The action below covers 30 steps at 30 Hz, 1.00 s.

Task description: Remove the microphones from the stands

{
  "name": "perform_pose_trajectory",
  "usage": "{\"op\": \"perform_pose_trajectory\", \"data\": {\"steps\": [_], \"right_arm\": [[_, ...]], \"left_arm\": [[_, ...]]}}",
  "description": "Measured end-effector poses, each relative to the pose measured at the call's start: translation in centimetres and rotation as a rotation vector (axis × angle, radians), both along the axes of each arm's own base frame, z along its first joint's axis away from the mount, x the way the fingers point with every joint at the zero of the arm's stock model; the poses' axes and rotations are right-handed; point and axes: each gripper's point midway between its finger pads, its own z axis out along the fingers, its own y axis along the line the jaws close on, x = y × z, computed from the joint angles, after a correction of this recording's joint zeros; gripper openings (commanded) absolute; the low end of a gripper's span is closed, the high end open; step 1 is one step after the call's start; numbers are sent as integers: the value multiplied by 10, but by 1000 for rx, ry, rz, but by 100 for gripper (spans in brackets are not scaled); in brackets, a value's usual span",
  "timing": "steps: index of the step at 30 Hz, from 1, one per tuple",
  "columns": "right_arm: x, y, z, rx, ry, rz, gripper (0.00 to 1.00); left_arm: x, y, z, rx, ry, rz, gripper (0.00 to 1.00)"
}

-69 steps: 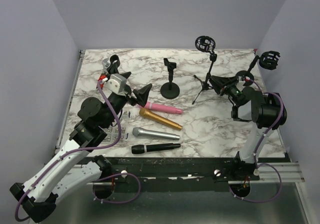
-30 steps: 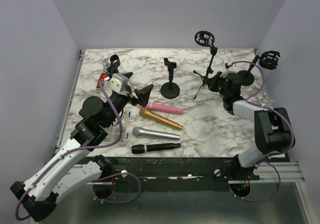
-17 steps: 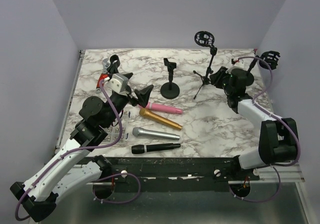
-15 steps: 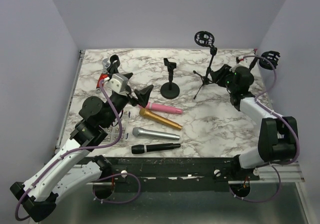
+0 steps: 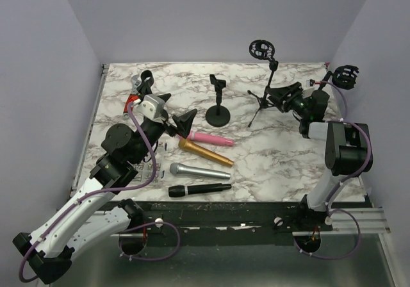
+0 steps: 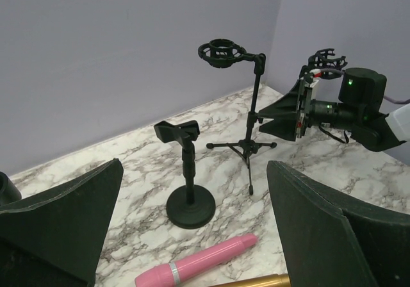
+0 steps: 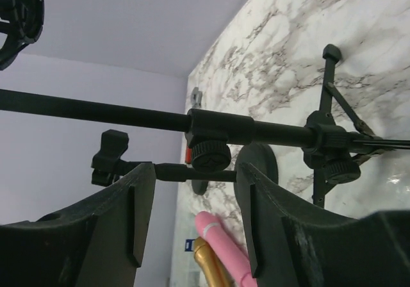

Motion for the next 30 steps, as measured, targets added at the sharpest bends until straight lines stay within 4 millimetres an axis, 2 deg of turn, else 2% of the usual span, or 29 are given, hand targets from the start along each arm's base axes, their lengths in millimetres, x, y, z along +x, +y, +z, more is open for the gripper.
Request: {"op": "perform_pose_trajectory", "data": {"steps": [4, 10, 21, 24, 30], "right_arm": [[1, 6, -1, 89, 1, 32, 55], [3, 8, -5, 166, 13, 38, 43], [4, -3, -7, 199, 14, 14, 42], [5, -7, -6, 197, 8, 6, 38], [5, -6, -7, 196, 6, 15, 38]], "left_arm": [[0, 0, 0, 0, 0, -1, 99], [1, -2, -2, 5, 6, -2, 98], [3, -3, -4, 8, 13, -3, 99], [3, -3, -5, 7, 14, -4, 99], [3, -4, -5, 8, 17, -5, 98]]}}
